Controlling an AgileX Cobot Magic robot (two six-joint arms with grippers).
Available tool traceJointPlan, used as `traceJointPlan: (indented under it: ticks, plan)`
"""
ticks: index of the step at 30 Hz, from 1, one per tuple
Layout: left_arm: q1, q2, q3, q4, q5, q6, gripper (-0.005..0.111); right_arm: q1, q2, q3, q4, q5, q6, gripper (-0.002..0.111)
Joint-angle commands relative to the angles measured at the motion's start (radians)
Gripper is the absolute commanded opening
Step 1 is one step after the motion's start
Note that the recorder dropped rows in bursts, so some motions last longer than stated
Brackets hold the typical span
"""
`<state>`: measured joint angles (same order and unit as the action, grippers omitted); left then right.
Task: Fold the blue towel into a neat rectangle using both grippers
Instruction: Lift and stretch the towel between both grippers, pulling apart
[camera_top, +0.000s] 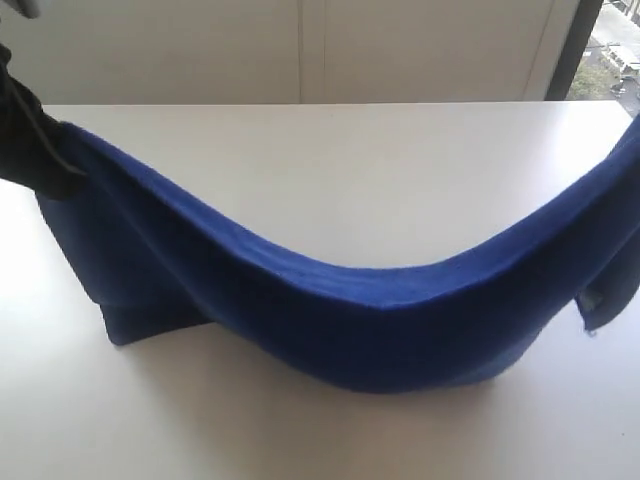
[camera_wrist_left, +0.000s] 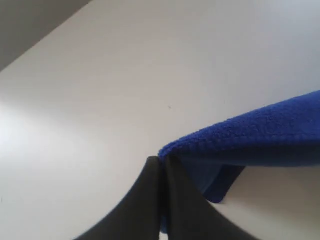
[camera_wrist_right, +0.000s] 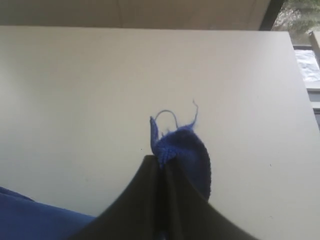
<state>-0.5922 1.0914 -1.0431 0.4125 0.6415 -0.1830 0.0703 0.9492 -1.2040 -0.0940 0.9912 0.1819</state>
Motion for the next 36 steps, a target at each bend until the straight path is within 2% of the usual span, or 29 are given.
traceJointPlan:
  ticks: [1, 7, 19, 26, 29, 32, 36]
  plan:
    - [-0.002, 0.015, 0.029, -0.005, -0.001, 0.003, 0.000, -0.001, 0.020, 0.100, 0.002, -0.089, 0.006, 0.000]
    - [-0.002, -0.033, 0.032, -0.005, 0.030, 0.003, 0.000, -0.001, -0.017, 0.122, 0.027, -0.132, 0.006, 0.000]
    - [-0.015, -0.285, 0.032, -0.129, 0.160, 0.029, 0.000, -0.001, -0.245, 0.122, 0.087, -0.036, 0.002, 0.000]
    - [-0.032, -0.346, 0.032, -0.161, 0.263, 0.029, 0.000, -0.001, -0.322, 0.122, 0.121, 0.018, 0.002, 0.000]
    - [-0.032, -0.331, 0.036, -0.122, 0.236, 0.029, 0.000, -0.001, -0.293, 0.123, 0.121, -0.008, 0.002, 0.000]
    - [-0.032, -0.275, 0.057, -0.035, 0.139, -0.004, 0.000, -0.001, -0.208, 0.127, 0.121, -0.057, -0.002, 0.000]
    - [-0.015, -0.122, 0.086, 0.092, 0.015, -0.119, 0.000, -0.001, -0.019, 0.157, 0.115, -0.167, -0.005, 0.000]
